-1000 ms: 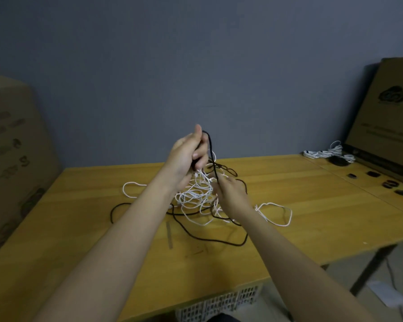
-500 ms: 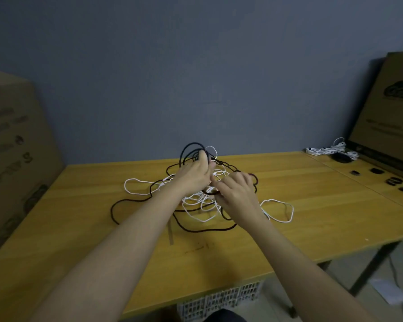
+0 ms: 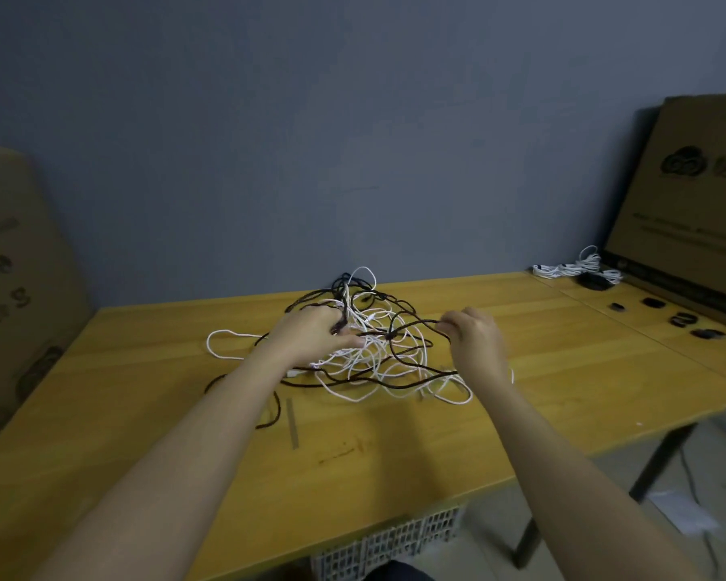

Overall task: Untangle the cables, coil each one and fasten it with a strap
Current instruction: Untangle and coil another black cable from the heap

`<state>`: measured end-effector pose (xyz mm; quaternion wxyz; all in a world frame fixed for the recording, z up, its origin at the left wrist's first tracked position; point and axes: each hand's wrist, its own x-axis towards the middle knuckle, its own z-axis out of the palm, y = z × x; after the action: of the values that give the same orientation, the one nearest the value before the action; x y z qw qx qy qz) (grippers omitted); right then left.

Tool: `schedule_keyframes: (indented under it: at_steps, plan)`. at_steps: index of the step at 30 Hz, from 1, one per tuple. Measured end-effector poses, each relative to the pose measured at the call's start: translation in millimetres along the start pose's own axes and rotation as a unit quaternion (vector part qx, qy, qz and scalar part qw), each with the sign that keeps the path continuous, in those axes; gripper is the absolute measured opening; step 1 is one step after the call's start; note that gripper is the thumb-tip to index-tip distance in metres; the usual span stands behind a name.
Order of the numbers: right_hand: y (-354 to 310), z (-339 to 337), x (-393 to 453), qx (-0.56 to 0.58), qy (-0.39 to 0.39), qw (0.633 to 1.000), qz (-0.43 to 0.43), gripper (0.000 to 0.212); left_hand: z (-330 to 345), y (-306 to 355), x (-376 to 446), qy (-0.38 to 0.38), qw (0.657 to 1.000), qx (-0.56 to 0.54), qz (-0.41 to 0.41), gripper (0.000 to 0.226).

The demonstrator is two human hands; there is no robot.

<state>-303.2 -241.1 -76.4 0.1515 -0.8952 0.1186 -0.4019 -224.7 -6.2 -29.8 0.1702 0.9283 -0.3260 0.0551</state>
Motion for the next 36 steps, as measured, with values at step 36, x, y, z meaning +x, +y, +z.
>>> schedule_keyframes:
  at_steps: [36]
  plan:
    - [-58.7,-18.2,105.7,0.225,-0.254,0.939,0.049,0.058,-72.0,36.8,56.3,0.178,0.961,-0.204,-0.055,0.051]
